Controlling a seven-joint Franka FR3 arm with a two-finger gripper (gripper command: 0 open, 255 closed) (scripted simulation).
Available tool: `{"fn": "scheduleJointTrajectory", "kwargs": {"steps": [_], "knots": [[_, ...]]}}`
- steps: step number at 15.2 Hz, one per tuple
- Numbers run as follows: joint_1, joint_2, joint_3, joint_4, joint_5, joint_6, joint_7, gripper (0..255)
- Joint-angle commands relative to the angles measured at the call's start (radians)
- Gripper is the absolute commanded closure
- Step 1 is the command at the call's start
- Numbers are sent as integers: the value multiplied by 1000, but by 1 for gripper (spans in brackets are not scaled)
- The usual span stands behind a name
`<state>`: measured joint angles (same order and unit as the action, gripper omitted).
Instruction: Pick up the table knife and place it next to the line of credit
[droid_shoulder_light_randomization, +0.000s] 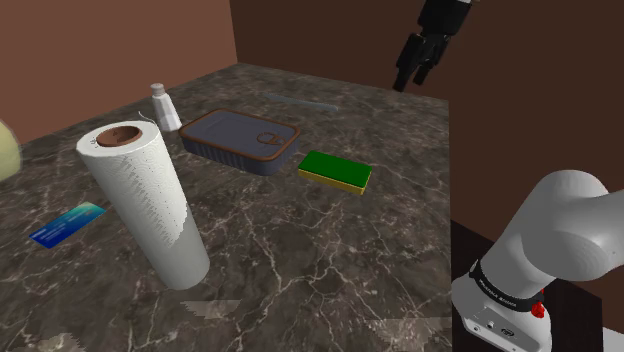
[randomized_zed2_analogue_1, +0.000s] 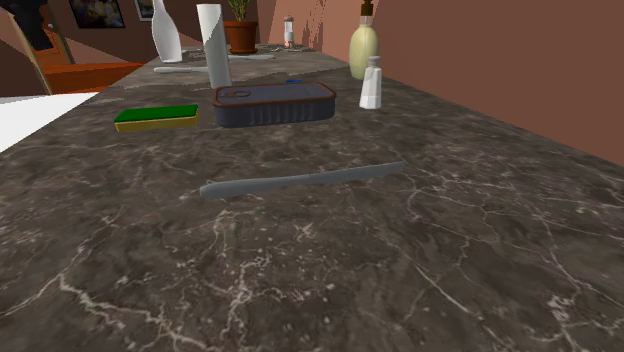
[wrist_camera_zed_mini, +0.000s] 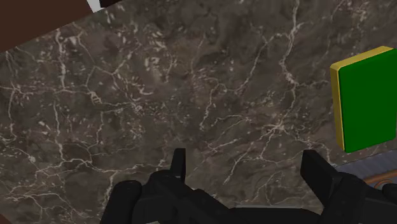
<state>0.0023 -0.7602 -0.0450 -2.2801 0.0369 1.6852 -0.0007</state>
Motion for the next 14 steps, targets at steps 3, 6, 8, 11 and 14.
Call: {"fn": "scheduleJointTrajectory", "kwargs": {"steps": [3,6,8,11,14], "knots": [[8,90,-13,51,-8,21,-35,0],[21,225,-31,138,-16,42,-86,0],[29,315,-41,203,-20,50,-120,0],[39,451,-53,310,-21,51,-169,0],[45,587,-60,430,-20,41,-217,0]]}}
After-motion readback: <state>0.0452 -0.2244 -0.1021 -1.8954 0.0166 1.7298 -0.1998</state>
